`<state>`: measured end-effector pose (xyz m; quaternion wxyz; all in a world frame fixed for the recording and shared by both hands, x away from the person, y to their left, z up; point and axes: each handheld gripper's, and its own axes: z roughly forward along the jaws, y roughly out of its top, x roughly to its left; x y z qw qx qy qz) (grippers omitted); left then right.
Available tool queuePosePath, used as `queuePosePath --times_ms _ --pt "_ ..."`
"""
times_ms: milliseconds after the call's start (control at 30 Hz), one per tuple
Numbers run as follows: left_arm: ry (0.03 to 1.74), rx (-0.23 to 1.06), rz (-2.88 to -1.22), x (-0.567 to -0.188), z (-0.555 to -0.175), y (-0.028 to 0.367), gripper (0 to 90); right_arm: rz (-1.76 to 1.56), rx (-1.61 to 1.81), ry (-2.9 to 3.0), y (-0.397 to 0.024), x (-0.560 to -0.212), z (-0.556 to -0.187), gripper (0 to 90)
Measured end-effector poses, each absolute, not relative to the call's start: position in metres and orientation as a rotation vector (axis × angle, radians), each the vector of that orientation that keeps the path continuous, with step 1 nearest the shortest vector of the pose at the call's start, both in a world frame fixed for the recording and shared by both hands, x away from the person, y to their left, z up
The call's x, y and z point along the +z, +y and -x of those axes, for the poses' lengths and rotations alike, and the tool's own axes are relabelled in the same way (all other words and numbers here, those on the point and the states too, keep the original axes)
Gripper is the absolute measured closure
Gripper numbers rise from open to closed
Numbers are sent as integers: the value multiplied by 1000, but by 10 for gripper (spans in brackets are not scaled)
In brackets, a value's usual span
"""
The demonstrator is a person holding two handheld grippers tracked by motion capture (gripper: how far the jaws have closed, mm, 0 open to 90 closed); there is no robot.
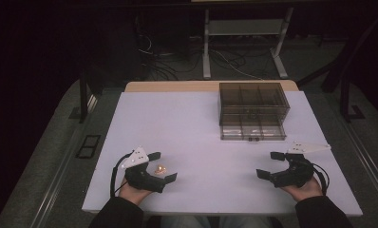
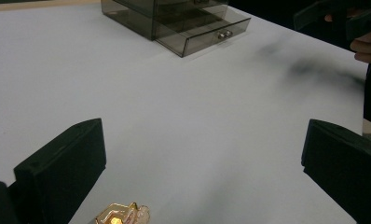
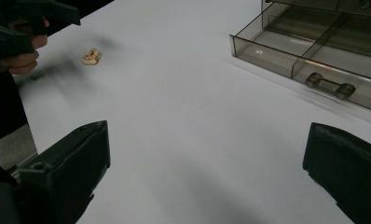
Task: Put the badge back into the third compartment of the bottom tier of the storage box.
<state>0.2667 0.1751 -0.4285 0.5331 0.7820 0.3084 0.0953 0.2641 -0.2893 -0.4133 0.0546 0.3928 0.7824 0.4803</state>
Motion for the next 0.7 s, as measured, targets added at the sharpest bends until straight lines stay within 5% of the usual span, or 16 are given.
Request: queuePosePath --times_ms 700 --pt "734 222 -1876 -427 -265 175 0 -1203 1459 2393 -289 -414 -265 0"
